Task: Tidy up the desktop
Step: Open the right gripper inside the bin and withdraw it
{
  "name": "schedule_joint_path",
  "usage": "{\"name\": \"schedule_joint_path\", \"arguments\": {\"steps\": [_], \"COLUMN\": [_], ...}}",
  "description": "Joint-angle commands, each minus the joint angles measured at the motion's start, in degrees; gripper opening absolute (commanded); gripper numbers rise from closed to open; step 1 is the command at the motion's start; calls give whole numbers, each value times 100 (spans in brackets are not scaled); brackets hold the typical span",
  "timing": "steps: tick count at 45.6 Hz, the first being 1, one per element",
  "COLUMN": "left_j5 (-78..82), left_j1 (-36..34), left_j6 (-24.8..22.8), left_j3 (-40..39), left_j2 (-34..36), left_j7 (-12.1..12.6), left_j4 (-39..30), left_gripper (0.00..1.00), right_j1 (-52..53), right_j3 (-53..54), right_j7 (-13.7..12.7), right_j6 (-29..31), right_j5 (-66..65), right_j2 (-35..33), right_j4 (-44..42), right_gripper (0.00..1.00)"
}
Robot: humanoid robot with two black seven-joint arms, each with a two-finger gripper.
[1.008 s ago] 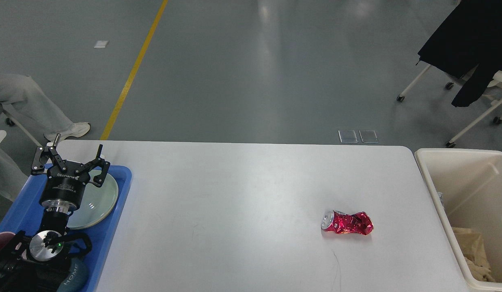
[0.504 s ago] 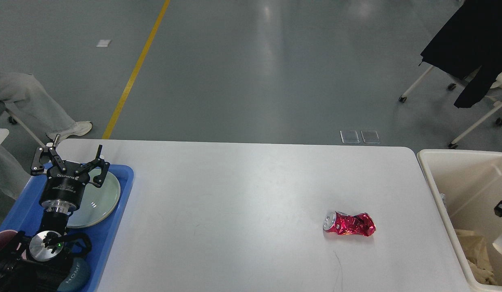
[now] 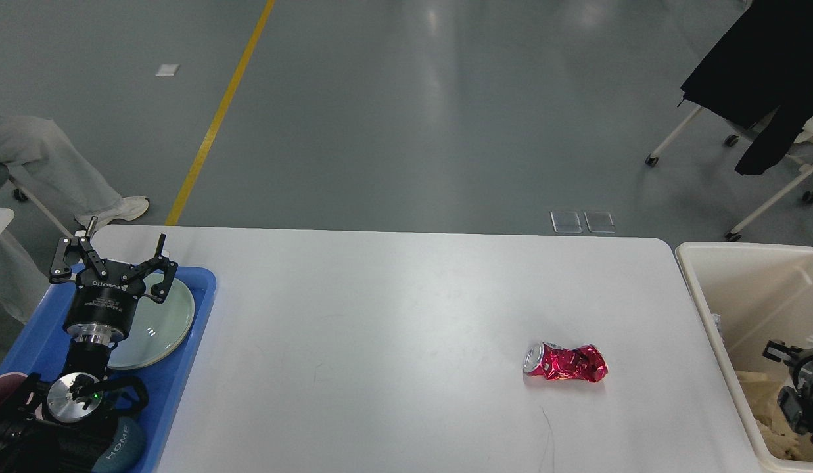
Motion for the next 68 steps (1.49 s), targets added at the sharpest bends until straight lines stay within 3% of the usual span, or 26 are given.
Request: {"name": "schedule_joint_path", "arguments": {"steps": [1,32,39,42,45,57,68], "left_j5": [0,0,0,0,0,0,0], "left_j1": [-2,-2,-2,7,7,-2,-2], "left_j6": [1,-7,-7,-7,-7,-7,-7], "left_j3": [0,0,0,0,0,0,0], "left_j2": [0,-8,-8,1,-8,-8,-8], "left_j7": [0,0,0,0,0,0,0], "left_j4": [-5,-5,-5,-5,4,-5,-5], "left_gripper": [96,96,96,96,96,96,96], "right_j1": [-78,9,141,10,-201,282,62], "right_j3": [10,28,204,-33,-227,141,142], "right_j7": [1,-34,1,10,10,1,1], "right_j6": [-136,-285,-145,-101,-162,-724,-707], "right_j5": [4,65,-13,-381,-708,-111,-76], "right_j2": [26,18,-456,-116,211,-157,-140], "right_j4": [12,30,126,363,408,-14,56], "right_gripper": [100,100,100,100,100,100,100]}}
